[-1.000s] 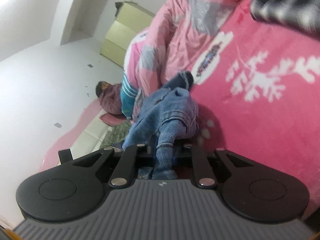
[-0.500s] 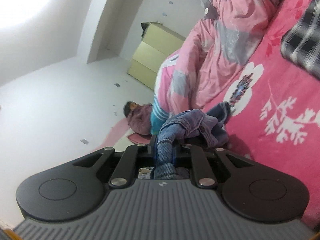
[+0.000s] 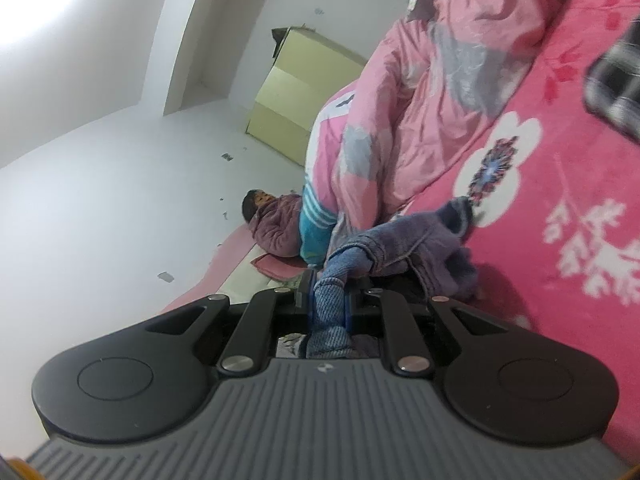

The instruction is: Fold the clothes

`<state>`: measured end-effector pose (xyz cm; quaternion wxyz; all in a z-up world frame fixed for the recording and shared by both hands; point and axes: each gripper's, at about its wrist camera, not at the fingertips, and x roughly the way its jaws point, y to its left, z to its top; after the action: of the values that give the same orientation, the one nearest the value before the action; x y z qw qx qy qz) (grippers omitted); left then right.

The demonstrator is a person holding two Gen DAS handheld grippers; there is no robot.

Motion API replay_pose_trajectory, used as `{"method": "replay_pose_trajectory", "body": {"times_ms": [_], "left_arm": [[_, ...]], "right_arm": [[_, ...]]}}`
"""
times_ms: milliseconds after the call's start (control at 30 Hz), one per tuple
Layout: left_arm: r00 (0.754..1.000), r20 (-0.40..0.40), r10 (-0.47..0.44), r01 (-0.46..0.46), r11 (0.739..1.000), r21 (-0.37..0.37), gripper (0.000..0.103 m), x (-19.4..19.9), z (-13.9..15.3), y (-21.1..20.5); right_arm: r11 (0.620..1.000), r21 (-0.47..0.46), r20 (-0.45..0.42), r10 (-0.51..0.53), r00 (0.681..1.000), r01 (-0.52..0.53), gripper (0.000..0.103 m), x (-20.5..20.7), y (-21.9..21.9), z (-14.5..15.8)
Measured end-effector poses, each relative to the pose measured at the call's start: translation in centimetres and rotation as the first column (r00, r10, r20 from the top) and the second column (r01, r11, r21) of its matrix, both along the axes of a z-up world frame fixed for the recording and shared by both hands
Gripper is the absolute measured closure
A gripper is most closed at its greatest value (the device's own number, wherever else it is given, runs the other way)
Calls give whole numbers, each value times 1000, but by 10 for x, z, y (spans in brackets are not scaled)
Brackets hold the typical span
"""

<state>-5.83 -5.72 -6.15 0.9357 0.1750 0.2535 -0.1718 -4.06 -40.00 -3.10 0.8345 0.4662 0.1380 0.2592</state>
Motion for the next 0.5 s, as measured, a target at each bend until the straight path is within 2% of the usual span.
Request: {"method": "replay_pose_trajectory", "body": {"times_ms": [133, 233, 500], "left_arm": [[999, 42, -20, 17, 998, 61, 8, 6, -10, -15], [998, 61, -17, 12, 997, 75, 8, 16, -16, -20], [998, 57, -8, 6, 1000, 30, 8, 44, -23, -23]], "right_arm": [[999, -11, 10, 43, 999, -42, 91, 16, 14, 20], [998, -3, 15, 67, 998, -67, 91, 27, 25, 30], [992, 19, 29, 121, 992, -121, 91, 57, 44, 61]]}}
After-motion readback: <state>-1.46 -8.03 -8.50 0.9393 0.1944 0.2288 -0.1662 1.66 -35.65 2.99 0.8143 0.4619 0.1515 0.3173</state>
